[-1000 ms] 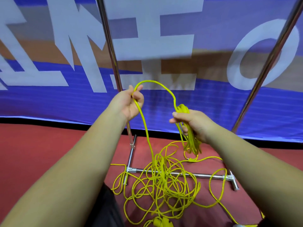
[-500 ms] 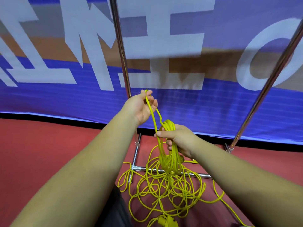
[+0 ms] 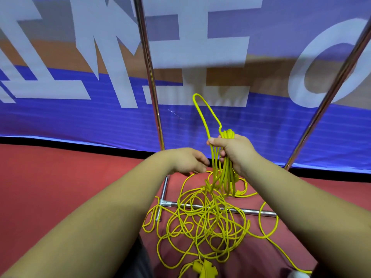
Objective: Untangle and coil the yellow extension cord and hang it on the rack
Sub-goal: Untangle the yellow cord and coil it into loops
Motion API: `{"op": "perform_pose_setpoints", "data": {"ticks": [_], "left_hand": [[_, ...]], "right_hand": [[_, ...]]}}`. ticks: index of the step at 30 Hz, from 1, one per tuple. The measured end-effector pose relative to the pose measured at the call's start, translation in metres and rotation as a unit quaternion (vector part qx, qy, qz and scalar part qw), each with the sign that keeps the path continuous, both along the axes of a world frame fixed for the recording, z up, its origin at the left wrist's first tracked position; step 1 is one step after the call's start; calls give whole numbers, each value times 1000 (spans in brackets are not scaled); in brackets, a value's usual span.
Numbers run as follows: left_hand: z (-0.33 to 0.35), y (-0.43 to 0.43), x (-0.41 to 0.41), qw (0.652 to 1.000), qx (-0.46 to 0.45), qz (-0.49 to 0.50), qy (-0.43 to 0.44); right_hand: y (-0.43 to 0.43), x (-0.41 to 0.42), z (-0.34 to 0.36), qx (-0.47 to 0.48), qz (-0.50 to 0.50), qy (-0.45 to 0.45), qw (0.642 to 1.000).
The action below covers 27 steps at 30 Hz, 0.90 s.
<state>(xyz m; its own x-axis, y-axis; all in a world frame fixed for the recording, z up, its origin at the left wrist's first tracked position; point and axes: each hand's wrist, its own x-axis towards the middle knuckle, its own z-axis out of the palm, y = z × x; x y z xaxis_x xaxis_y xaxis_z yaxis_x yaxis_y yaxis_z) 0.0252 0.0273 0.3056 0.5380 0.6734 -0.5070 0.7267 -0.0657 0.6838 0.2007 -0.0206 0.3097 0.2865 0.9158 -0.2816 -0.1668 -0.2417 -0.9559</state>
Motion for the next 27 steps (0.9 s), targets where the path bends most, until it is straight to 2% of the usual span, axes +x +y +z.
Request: {"op": "perform_pose_setpoints", "data": {"ticks": [7, 11, 13, 16, 18, 20, 24, 27], "left_hand": [[-19, -13, 25, 998, 53, -9, -27], [-4, -12, 27, 993, -11, 68, -97], [12, -10, 31, 969, -38, 172, -171], [38, 0, 34, 896, -86, 312, -304], [52, 7, 30, 847, -116, 368, -366], [59, 11, 22, 818, -134, 399, -392], [59, 16, 6, 800, -144, 432, -391], [59, 20, 1, 822, -148, 411, -365]], "right_hand": [[7, 8, 15, 9, -13, 58, 998], [10, 20, 16, 6, -16, 54, 998], [7, 25, 14, -2, -16, 30, 999], [1, 28, 3, -47, 25, -41, 998], [-2, 28, -3, -85, 69, -82, 991], [-3, 29, -3, -108, 131, -87, 982], [-11, 25, 9, -118, 266, -52, 955], [-16, 21, 8, -121, 318, -113, 934]]}}
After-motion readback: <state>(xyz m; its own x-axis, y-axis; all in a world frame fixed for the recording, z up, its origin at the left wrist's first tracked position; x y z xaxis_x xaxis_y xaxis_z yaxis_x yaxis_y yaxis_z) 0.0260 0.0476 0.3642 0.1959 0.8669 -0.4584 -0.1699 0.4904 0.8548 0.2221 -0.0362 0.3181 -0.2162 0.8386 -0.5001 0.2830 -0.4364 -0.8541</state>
